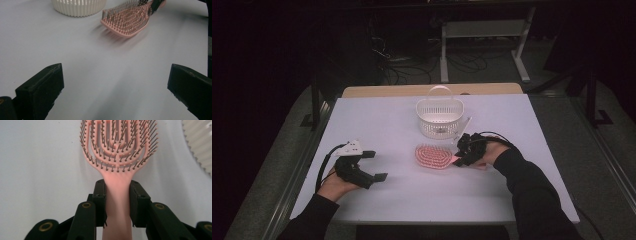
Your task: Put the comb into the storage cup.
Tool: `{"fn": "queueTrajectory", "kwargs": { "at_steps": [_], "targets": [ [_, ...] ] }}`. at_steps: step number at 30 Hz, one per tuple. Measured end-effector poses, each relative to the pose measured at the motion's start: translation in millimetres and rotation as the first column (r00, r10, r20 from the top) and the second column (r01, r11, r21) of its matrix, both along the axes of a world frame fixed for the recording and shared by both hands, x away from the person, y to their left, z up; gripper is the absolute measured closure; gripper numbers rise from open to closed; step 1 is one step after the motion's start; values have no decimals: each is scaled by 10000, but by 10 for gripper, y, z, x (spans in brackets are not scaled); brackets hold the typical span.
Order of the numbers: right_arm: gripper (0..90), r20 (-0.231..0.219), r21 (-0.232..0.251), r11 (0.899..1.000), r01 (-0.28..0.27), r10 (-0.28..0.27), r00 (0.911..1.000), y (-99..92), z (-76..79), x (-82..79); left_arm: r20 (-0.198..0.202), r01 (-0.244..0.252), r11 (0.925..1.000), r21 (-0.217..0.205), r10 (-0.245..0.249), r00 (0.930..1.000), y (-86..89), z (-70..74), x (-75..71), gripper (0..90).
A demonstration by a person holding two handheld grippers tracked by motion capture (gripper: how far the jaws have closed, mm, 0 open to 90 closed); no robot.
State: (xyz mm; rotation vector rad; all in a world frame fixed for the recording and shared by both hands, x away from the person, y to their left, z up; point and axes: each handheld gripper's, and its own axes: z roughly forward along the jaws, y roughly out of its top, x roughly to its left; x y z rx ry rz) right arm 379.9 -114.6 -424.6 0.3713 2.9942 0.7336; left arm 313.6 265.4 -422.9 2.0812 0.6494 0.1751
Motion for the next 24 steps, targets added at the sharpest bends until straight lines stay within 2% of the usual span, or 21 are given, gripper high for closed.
{"fn": "queueTrajectory", "kwargs": {
  "at_steps": [5, 8, 10, 12, 18, 24],
  "targets": [
    [689, 98, 332, 9994, 96, -100, 9999, -35, 62, -24, 26, 5, 10000, -62, -5, 10000, -34, 33, 15, 4],
    [688, 175, 756, 9968, 268, -282, 9994, -80, 128, -59, 68, -31, 9998, -214, 32, 10000, -84, 109, 47, 4],
    [688, 197, 844, 9959, 333, -350, 9992, -88, 137, -63, 79, -22, 9996, -279, 24, 10000, -106, 145, 64, 4],
    [689, 263, 1076, 9931, 462, -493, 9984, -114, 164, -83, 69, -34, 9991, -416, 37, 10000, -137, 182, 85, 4],
    [688, 360, 1619, 9834, 816, -886, 9954, -177, 211, -142, 110, -125, 9991, -396, 129, 9999, -267, 302, 199, 4],
    [688, 665, 1995, 9759, 884, -1035, 9924, -192, 256, -164, 189, -58, 9988, -484, 67, 9998, -395, 417, 290, 4]
  ]
}}
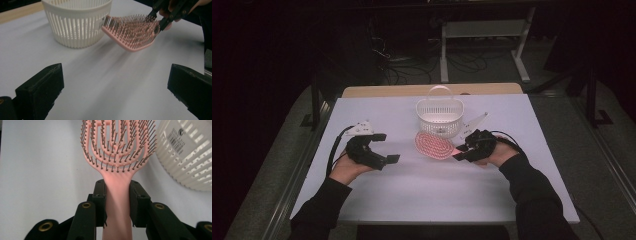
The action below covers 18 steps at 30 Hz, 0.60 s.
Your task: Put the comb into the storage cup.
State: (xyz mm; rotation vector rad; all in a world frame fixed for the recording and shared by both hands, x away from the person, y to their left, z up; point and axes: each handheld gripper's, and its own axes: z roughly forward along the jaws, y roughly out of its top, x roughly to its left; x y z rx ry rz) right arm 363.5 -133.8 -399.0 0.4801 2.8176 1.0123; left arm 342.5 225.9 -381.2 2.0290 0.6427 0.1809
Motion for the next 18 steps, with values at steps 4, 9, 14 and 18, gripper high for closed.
{"fn": "queueTrajectory", "kwargs": {
  "at_steps": [4, 9, 14, 18],
  "targets": [
    [688, 266, 290, 9996, 41, -48, 9996, 5, 47, -23, 102, 125, 9999, -95, -124, 9999, -106, 96, 70, 4],
    [688, 383, 417, 9991, -66, 50, 9993, 32, 48, -36, 31, 196, 9995, -245, -195, 9998, -187, 171, 153, 4],
    [688, 558, 553, 9982, -247, 216, 9982, 93, 57, -67, -81, 302, 9987, -411, -306, 9995, -247, 191, 208, 4],
    [688, 602, 614, 9974, -364, 327, 9976, 123, 56, -79, -181, 311, 9983, -492, -320, 9993, -274, 177, 211, 4]
  ]
}}
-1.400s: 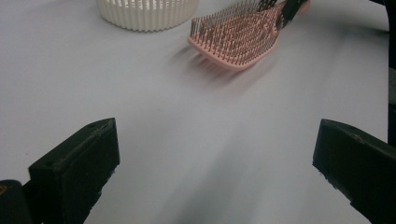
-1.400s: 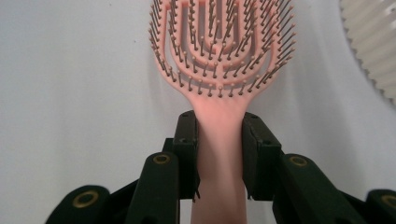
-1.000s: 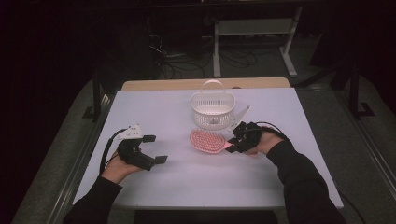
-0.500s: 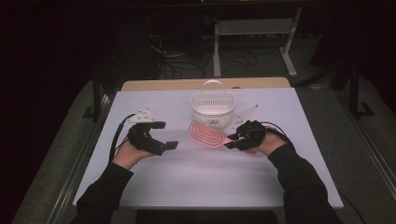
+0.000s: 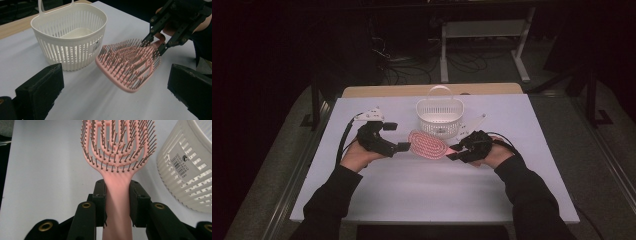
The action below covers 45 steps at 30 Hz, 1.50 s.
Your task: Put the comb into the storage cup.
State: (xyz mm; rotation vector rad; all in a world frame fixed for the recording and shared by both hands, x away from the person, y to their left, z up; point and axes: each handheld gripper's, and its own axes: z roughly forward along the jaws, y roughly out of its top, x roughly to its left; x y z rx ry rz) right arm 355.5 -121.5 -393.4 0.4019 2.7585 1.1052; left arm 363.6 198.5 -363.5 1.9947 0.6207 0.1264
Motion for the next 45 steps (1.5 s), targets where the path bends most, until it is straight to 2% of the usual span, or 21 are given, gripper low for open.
{"fn": "queueTrajectory", "kwargs": {
  "at_steps": [6, 12, 17, 28, 36, 45],
  "targets": [
    [688, 138, 55, 10000, -37, 36, 9999, 38, -1, -24, -182, 62, 9999, 147, -60, 9998, -59, -60, 9, 4],
    [688, 384, 167, 9996, -215, 209, 9990, 46, 13, -39, -507, 73, 9999, 99, -67, 9987, -89, -133, 22, 4],
    [688, 398, 213, 9996, -192, 183, 9990, 60, 17, -56, -722, 178, 9998, 82, -172, 9972, -162, -181, 20, 5],
    [687, 680, 281, 9994, -188, 169, 9975, 75, 20, -72, -1132, 282, 9995, -111, -293, 9931, -239, -233, 28, 82],
    [687, 801, 300, 9994, -196, 171, 9966, 111, 1, -81, -1403, 130, 9985, -531, -203, 9899, -210, -217, 49, 207],
    [687, 952, 246, 9996, -111, 88, 9954, 140, -24, -81, -1668, 81, 9983, -578, -176, 9858, -208, -220, 64, 353]
  ]
}}
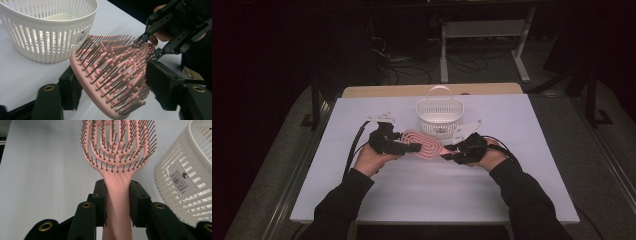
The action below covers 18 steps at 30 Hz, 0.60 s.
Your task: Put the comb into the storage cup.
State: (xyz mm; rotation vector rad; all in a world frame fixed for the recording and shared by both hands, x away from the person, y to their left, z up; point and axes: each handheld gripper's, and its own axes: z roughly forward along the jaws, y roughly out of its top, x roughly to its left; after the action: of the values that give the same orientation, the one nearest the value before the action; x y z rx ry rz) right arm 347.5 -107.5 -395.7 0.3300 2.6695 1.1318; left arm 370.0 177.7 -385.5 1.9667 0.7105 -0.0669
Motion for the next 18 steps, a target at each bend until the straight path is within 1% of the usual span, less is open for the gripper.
{"fn": "queueTrajectory", "kwargs": {
  "at_steps": [9, 18],
  "targets": [
    [687, 189, -175, 9998, 128, -125, 9997, 46, -49, 3, -243, 11, 9996, -270, -18, 9997, 12, 15, 10, 466],
    [686, 318, -233, 9995, 235, -227, 9992, 94, -85, -1, -154, -195, 9996, -225, 192, 9997, 19, 57, 3, 522]
  ]
}}
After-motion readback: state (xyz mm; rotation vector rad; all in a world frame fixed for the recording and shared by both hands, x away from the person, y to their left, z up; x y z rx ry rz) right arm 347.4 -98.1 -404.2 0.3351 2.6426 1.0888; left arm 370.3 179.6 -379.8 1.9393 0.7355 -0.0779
